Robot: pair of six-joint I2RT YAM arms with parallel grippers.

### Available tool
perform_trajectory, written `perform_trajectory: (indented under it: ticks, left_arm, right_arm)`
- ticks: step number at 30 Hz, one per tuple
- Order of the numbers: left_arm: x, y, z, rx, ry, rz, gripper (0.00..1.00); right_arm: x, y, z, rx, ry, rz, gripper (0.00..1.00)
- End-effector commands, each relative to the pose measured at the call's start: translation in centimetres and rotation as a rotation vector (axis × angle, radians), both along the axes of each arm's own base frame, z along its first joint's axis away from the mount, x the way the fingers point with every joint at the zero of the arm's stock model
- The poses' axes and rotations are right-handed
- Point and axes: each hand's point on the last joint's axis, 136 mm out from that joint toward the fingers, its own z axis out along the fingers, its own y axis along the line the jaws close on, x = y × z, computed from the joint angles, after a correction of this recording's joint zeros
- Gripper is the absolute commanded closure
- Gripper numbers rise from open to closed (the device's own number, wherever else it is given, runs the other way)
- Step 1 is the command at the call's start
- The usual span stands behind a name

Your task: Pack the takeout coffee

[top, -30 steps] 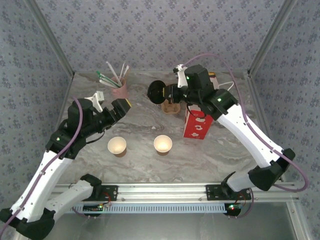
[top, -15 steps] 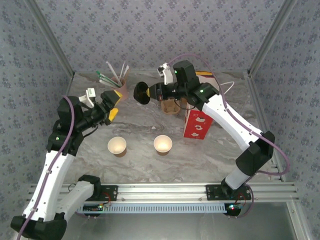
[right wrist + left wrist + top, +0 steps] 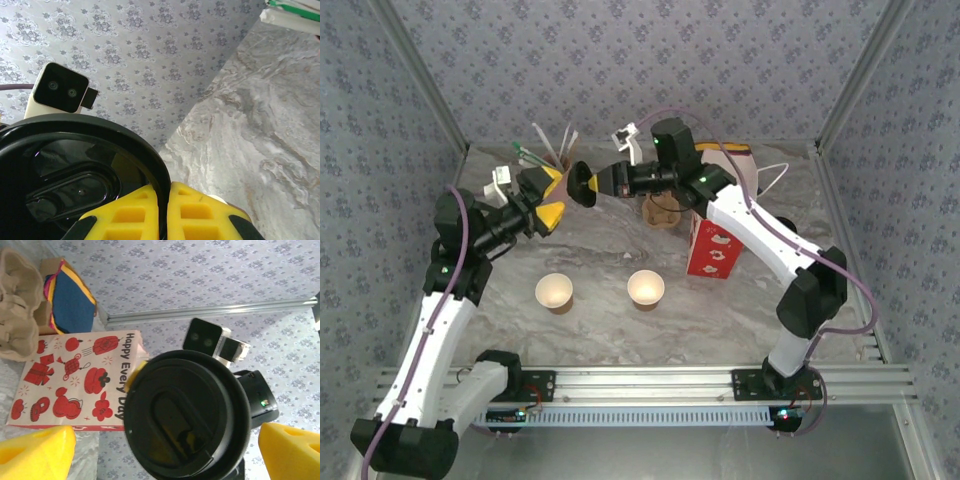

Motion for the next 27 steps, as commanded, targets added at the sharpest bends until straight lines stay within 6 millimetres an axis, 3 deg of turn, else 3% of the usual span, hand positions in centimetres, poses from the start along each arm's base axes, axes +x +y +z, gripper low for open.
perform_trajectory:
  ticks: [1, 10, 27]
  left_arm:
    - [-0.2, -0.1, 2.3, -0.068, -0.063, -0.021, 0.06]
    - [0.3, -0.1, 2.3, -0.115, -0.053, -0.019, 0.08]
    - [0.1, -0.2, 3.8, -0.200, -0.086, -0.037, 0.14]
  right_arm:
    - [-0.3, 1.1, 2.6, 0.085, -0.009, 0.047, 0.91]
    - [-0.3, 1.7, 3.7, 0.146, 0.009, 0.077, 0.91]
    - [-0.5, 3.3, 4.0, 0.165, 0.017, 0.110, 0.92]
